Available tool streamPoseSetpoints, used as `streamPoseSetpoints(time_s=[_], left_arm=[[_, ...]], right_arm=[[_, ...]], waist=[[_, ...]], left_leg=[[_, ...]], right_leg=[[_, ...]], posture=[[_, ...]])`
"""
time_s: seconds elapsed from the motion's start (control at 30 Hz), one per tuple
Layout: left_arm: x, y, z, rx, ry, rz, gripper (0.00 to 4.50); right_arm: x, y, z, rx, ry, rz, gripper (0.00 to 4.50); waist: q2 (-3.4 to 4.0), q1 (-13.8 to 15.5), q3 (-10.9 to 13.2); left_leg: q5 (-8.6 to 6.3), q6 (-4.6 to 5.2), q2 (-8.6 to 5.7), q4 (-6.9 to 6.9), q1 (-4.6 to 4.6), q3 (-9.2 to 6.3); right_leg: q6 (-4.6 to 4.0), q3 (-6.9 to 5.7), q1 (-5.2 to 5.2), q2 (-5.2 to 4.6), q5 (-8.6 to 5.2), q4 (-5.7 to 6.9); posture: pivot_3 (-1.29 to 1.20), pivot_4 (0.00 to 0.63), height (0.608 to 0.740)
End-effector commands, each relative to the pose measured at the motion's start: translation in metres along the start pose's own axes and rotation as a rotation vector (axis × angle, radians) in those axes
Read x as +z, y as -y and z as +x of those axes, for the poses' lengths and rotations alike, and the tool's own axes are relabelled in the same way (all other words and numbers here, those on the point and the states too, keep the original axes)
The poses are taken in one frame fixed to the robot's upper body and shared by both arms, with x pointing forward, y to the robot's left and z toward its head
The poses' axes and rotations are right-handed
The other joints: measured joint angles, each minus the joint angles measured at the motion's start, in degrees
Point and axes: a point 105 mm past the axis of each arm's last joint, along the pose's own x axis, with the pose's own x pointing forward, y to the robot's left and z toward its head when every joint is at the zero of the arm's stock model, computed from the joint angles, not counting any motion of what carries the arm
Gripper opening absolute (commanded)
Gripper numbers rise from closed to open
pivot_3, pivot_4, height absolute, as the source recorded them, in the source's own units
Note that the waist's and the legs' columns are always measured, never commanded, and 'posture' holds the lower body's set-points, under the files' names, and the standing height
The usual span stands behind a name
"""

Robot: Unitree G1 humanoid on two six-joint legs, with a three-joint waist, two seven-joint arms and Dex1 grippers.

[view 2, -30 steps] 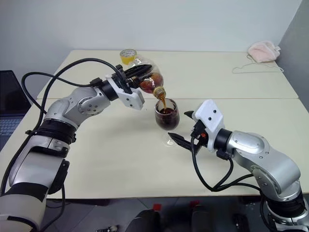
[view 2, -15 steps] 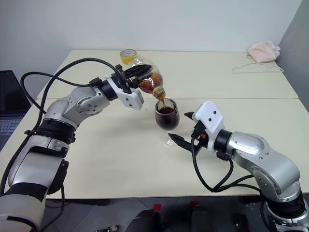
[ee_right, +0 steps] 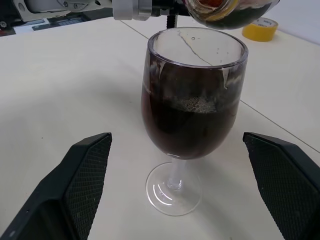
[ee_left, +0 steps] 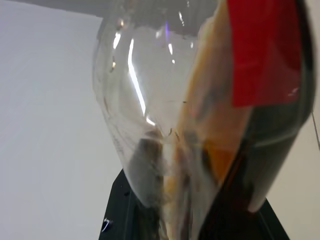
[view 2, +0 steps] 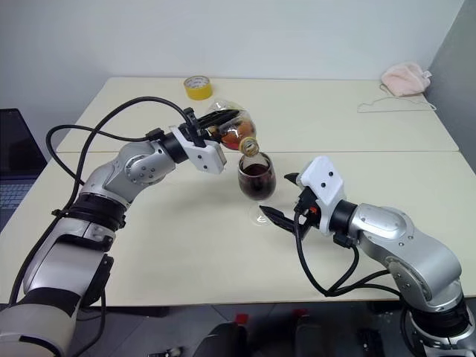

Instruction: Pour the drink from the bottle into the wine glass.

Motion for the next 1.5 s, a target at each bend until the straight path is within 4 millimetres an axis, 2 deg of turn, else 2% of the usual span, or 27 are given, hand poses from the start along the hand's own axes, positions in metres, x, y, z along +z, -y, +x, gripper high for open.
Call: streamPoseSetpoints(time_s=[0.03,0.17,0.43,0.63,0.8,1.0,1.13,1.33,1.5], left_arm=[[0.003,-0.023,-0.002,0.084,0.013,-0.004,0.76],[0.001,-0.022,-0.003,0.111,-0.007,-0.083,0.76],[-0.021,-0.018,-0.012,0.283,-0.157,-0.566,0.74],[-0.035,0.005,-0.032,0.401,-0.289,-0.829,0.74],[-0.067,0.034,-0.064,0.579,-0.523,-1.034,0.74],[-0.08,0.057,-0.082,0.636,-0.653,-1.107,0.74],[-0.09,0.068,-0.092,0.69,-0.724,-1.132,0.74],[-0.101,0.079,-0.096,0.756,-0.775,-1.22,0.74],[-0.102,0.087,-0.09,0.731,-0.767,-1.264,0.74]], right_arm=[[0.016,-0.002,-0.001,-0.009,0.066,-0.061,4.5],[0.02,-0.002,-0.002,-0.007,0.097,-0.081,4.5],[0.031,-0.012,-0.011,0.056,0.194,-0.122,4.5],[0.045,-0.024,-0.018,0.151,0.26,-0.097,4.5],[0.052,-0.018,-0.021,0.148,0.269,-0.113,4.5],[0.058,-0.008,-0.02,0.113,0.264,-0.133,4.5],[0.051,0.0,-0.018,0.07,0.192,-0.12,4.5],[0.055,-0.005,-0.018,0.108,0.194,-0.117,4.5],[0.057,-0.007,-0.017,0.125,0.193,-0.121,4.5]], waist=[[0.0,0.0,0.0],[0.01,0.0,0.0],[0.01,-0.2,0.0],[0.0,-0.3,0.0],[-0.02,-0.2,0.0],[-0.06,0.1,-0.1],[-0.07,0.3,-0.1],[-0.09,0.6,-0.1],[-0.11,0.8,-0.1]], left_leg=[[0.0,0.0,0.0,0.0,0.0,0.0],[0.0,0.0,0.0,0.0,0.0,0.0],[0.0,0.0,0.02,0.07,-0.03,-0.05],[0.0,0.0,0.03,0.14,-0.04,-0.07],[0.0,0.0,0.03,0.23,-0.04,-0.06],[0.0,0.0,0.02,0.33,-0.1,-0.08],[-0.02,0.01,-0.01,0.47,-0.18,-0.08],[-0.02,0.02,-0.02,0.51,-0.25,-0.08],[-0.04,0.04,-0.02,0.52,-0.26,-0.07]], right_leg=[[0.0,0.0,0.0,0.0,0.0,0.0],[0.0,0.0,0.0,0.0,0.0,0.0],[0.0,-0.02,0.0,0.0,0.0,-0.01],[0.0,-0.03,0.02,0.0,0.0,0.01],[0.0,-0.03,0.04,0.0,0.0,0.03],[0.0,-0.07,0.04,-0.01,0.0,0.03],[0.0,-0.07,0.04,-0.05,0.0,0.03],[0.0,-0.09,0.02,-0.08,0.0,0.03],[0.0,-0.11,0.03,-0.09,0.0,0.03]], posture=[[0.0,0.15,0.74],[0.0,0.15,0.74],[0.0,0.15,0.74],[0.0,0.15,0.74],[0.0,0.15,0.74],[0.0,0.15,0.74],[0.0,0.15,0.74],[0.0,0.15,0.74],[0.0,0.15,0.74]])
